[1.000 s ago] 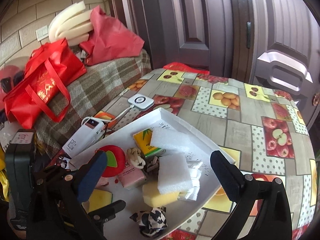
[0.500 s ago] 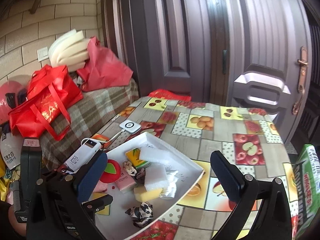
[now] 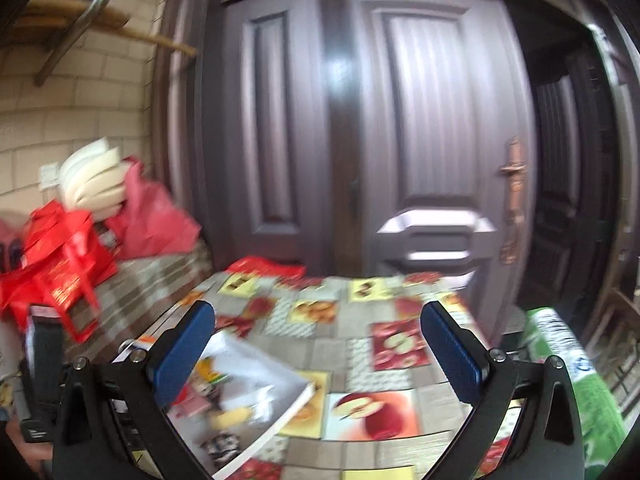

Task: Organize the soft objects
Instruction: 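Withdraw both open tools up and away from the box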

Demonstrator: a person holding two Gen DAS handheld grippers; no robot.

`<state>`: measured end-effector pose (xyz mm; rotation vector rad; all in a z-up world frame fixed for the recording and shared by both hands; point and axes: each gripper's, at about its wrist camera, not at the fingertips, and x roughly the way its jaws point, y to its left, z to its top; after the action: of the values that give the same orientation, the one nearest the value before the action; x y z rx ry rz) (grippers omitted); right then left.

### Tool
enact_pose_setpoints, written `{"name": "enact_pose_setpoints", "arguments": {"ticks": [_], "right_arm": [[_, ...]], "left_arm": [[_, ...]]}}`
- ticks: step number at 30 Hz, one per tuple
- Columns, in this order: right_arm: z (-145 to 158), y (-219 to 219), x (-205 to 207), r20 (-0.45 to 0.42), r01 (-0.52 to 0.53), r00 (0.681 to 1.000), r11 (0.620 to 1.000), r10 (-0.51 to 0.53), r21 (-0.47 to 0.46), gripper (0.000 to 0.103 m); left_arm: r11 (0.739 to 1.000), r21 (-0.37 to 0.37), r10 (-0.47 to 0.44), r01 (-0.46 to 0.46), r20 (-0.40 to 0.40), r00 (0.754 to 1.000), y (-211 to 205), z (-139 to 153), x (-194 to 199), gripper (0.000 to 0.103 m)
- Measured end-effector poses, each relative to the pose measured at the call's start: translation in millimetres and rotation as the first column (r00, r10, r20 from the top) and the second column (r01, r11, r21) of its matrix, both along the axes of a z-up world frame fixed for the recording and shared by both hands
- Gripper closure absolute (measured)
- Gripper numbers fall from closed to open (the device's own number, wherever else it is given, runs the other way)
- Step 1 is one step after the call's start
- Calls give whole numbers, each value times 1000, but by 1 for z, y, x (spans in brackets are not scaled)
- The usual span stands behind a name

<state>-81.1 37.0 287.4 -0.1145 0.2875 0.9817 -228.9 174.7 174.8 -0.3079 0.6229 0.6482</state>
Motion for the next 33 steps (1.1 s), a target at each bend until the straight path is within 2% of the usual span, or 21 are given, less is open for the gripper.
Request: {"name": "enact_pose_setpoints", "arguments": {"ticks": [5,9,11,16,19,23,27,31,33], "right_arm": [[22,-38,20,-42,87,996,994,-85,67,0],[32,-62,28,2,149,989,985,-150,86,0],[37,-73,32,27,169,985,982,-172,87,0],[45,-98,40,105,235,963,965,-247,113,0],[55,-117,52,103,255,957,955,-272,151,0],[68,-136,66,109,270,950,945,-293,187,0],[81,-149,70,141,266,943,937,-302,225,0],[81,-155,74,120,242,953,938,-277,248,0],[75,-153,76,112,240,956,944,-271,228,0]], "left_arm": [[993,114,2,-3,5,1000,-25,30,12,13],[968,239,86,-73,-45,995,-48,42,27,13],[953,284,117,-102,-35,993,-59,46,31,13],[922,341,191,-185,16,981,-91,67,38,13],[907,344,251,-244,24,968,-103,79,42,13],[919,324,239,-224,-7,971,-110,94,50,13],[913,287,305,-292,-2,952,-114,116,52,13],[951,181,251,-252,24,968,-113,119,57,13],[956,164,248,-245,0,969,-111,115,64,13]]}}
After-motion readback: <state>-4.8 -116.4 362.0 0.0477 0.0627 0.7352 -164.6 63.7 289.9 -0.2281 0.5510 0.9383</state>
